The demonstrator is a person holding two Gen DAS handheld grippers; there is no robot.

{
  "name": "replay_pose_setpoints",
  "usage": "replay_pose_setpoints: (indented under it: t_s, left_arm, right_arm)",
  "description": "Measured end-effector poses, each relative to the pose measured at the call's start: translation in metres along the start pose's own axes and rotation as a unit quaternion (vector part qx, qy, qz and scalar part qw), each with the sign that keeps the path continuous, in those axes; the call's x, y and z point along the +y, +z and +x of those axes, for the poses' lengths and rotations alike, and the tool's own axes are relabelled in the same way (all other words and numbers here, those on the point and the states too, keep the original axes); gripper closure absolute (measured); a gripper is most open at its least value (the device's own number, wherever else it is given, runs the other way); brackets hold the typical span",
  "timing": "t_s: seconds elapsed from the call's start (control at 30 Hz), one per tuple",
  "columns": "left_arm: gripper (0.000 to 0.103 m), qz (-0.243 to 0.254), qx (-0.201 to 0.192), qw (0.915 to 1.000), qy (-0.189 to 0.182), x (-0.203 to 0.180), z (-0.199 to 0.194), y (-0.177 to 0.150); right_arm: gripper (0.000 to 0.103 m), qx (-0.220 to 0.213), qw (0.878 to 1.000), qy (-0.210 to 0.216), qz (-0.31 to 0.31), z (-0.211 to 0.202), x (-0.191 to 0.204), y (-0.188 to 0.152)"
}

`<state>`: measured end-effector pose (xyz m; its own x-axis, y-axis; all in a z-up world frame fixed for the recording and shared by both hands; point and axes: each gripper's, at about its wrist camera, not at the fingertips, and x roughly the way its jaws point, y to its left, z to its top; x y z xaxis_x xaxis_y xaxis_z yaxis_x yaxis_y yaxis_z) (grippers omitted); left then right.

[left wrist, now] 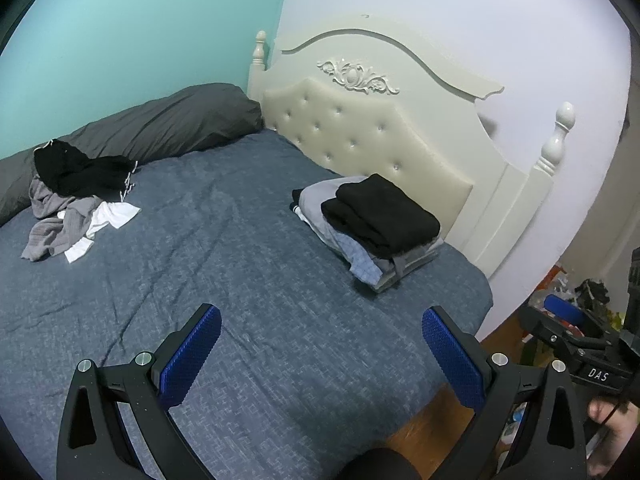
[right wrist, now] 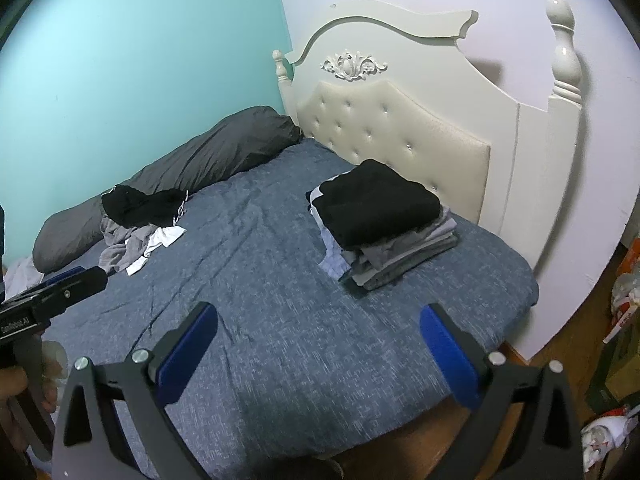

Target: Fold clothes

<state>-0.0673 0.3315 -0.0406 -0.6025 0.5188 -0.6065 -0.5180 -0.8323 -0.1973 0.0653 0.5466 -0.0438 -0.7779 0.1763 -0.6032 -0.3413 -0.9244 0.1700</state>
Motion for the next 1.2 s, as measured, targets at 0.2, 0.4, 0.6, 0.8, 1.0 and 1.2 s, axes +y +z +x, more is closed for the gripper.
replay_pose_setpoints:
  t_s: [0.2,0.4,0.6,0.8,1.0,1.2]
  left_arm:
    - [0.000,0.003,0.003,1.0000,-0.002,0.000,-0.005,-0.007]
    - [0.000,0.008,0.001,1.0000,-0.004,-0.001,-0.011,-0.014]
    - [0.000,0.014,-0.002,0.9999,-0.004,-0.001,-0.015,-0.018]
    - [0.000,0.025,-0.006,0.9997,0.004,-0.004,-0.018,-0.020]
    - [0.000,0.025,-0.004,0.9997,0.000,-0.005,-0.019,-0.023]
    - [0.000,0.020,-0.005,0.9998,-0.006,-0.003,-0.022,-0.025]
  right_arm:
    - [0.001,-0.003,1.000,-0.003,0.003,-0.008,-0.001,-0.007]
    - [0.001,0.000,1.000,-0.004,0.004,-0.013,0.000,-0.015]
    - [0.001,-0.002,1.000,-0.004,0.004,-0.018,0.003,-0.020]
    - [0.001,-0.006,1.000,-0.003,0.005,-0.022,0.003,-0.023]
    - [0.001,-0.004,1.000,-0.001,0.005,-0.022,0.003,-0.024]
    - [0.001,-0.007,1.000,-0.002,0.007,-0.022,0.002,-0.024]
